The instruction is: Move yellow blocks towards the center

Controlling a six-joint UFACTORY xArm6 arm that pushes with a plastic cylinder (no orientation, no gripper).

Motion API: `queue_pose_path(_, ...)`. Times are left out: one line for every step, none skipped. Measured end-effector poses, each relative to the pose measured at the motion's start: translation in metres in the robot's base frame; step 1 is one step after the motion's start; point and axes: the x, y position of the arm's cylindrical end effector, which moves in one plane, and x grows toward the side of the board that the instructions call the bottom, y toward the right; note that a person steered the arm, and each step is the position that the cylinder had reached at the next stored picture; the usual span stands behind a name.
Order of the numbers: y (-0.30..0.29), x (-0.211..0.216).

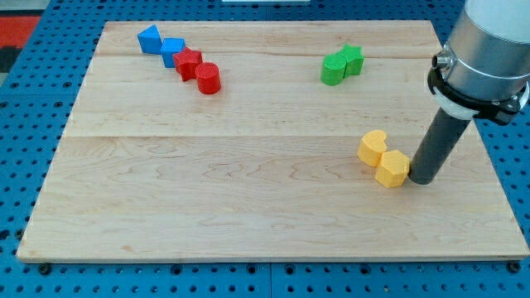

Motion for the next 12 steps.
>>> queue_pose_path(-0.002,0.000)
queue_pose_path(0.000,0.000)
queue_pose_path(0.015,-0.006)
queue_pose_path(0.018,-0.029)
queue_pose_path(-0.008,-0.040)
queue_pose_path(-0.026,-0.042)
queue_pose_path(-0.048,-0.043)
queue_pose_path(-0.020,-0.034)
queue_pose_path(0.080,0.009)
queue_pose_path(0.137,0.042)
queue_pose_path(0.136,0.058)
queue_pose_path(0.123,0.068)
